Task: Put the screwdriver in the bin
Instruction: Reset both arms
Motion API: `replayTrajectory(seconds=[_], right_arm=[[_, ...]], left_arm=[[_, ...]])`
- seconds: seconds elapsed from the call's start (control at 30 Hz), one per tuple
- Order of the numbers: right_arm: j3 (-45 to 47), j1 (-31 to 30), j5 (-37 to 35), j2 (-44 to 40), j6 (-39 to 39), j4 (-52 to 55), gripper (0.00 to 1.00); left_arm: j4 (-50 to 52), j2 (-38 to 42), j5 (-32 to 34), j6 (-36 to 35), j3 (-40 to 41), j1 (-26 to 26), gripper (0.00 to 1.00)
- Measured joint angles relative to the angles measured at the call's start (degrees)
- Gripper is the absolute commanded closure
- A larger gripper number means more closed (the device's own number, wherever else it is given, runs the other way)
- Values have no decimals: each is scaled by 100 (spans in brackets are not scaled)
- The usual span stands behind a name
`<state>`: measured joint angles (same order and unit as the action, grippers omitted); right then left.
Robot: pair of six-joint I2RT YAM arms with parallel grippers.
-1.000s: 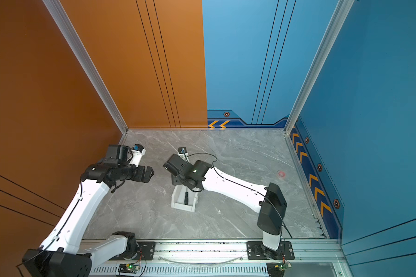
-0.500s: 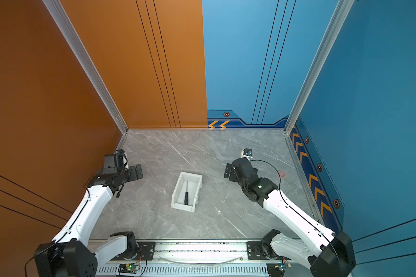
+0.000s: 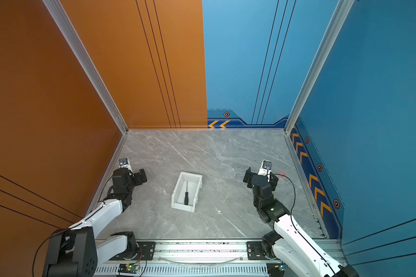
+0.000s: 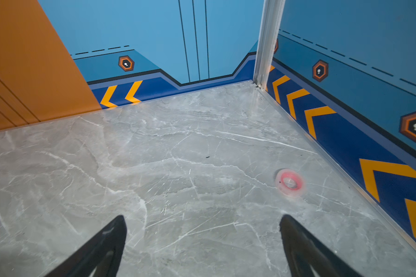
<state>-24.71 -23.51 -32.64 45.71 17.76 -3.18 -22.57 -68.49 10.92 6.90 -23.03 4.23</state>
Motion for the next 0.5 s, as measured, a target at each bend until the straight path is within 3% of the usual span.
replayTrajectory(seconds=[0.23,0.5], right_arm=[[479,481,103,964,-662,-1427,0],[1054,1969,1047,2343,-944,-3523,0]], left_arm=[[-1471,-817,11,28,149,-28,2],[-2406,-1373,-11,0,363,-98,2]])
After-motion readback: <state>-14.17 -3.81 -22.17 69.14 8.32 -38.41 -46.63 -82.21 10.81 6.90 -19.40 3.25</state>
